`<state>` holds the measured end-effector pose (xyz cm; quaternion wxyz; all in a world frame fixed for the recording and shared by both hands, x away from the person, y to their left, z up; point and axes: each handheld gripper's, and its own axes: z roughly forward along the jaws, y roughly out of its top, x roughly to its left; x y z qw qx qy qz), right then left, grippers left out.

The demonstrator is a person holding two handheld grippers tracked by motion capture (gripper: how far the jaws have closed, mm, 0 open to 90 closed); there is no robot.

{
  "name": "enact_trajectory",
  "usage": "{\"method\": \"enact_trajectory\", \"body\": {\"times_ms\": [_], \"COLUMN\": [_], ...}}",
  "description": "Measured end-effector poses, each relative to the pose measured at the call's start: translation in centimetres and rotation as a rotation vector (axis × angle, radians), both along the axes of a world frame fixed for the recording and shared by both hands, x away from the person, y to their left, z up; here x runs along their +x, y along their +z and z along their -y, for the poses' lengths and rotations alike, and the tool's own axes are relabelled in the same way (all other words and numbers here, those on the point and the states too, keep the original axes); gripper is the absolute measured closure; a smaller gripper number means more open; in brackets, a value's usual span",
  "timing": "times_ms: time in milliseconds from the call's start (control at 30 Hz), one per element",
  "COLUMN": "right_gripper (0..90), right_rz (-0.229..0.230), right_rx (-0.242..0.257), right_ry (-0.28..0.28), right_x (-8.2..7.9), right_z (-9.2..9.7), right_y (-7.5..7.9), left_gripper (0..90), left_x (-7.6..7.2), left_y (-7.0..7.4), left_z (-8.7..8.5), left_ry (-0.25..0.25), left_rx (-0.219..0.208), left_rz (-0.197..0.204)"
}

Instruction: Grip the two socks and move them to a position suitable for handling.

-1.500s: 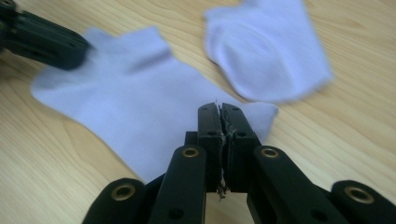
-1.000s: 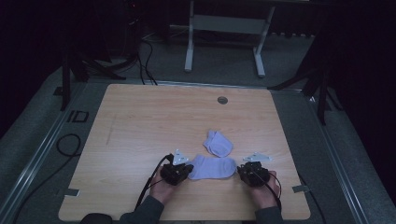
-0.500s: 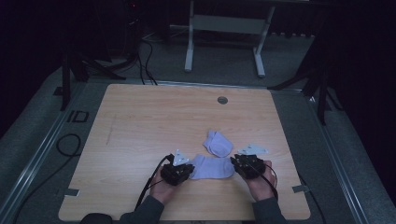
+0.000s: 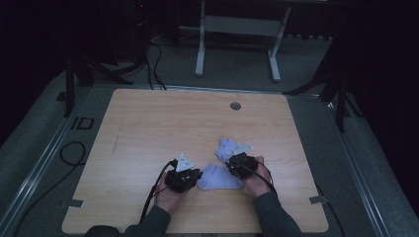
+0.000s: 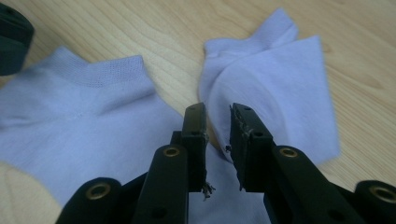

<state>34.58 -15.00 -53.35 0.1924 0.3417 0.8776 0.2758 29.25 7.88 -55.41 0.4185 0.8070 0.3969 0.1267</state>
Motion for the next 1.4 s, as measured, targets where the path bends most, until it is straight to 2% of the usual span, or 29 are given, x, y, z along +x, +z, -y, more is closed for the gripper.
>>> {"method": "enact_trajectory", "body": {"times_ms": [167,200,267,500,567,700,967,1167,1267,1400], "right_gripper": [74.6,75.5,79.0,88.4,88.8,88.9,88.9,88.9,88.9,88.9], "right_rz": [-0.034,-0.049,-0.067,-0.094,-0.112,-0.110,-0.069,-0.044,-0.034,-0.035], "right_rx": [-0.021,-0.030,-0.019,-0.016,0.009,0.071,0.200,0.309,0.315,0.273], "right_ry": [-0.009,-0.027,-0.042,-0.084,-0.098,-0.107,-0.118,-0.166,-0.213,-0.302], "right_x": [0.8,1.2,1.5,2.3,2.6,2.5,2.2,2.3,2.6,3.4], "right_z": [-0.5,-0.5,-0.4,-0.2,0.0,0.3,1.3,3.4,5.0,7.5], "right_y": [-0.7,-1.2,-1.1,-1.0,-0.9,-0.3,2.9,4.8,4.9,3.8], "left_gripper": [78.8,78.7,78.7,78.7,78.7,78.7,78.7,78.7,78.7,78.7], "left_x": [0.0,0.0,0.1,0.0,0.0,0.1,0.0,0.0,-0.1,-0.1], "left_y": [-0.1,-0.1,-0.1,-0.1,-0.1,-0.1,-0.2,-0.2,-0.2,-0.3], "left_z": [0.0,0.0,0.0,0.1,0.1,0.0,0.2,0.3,0.3,0.5], "left_ry": [-0.002,-0.001,-0.001,-0.002,-0.002,0.000,-0.005,-0.008,-0.007,-0.012], "left_rx": [0.005,0.004,0.005,0.009,0.009,0.012,0.017,0.023,0.021,0.024], "left_rz": [-0.001,-0.001,-0.002,-0.003,-0.003,-0.003,0.001,0.001,-0.001,-0.005]}}
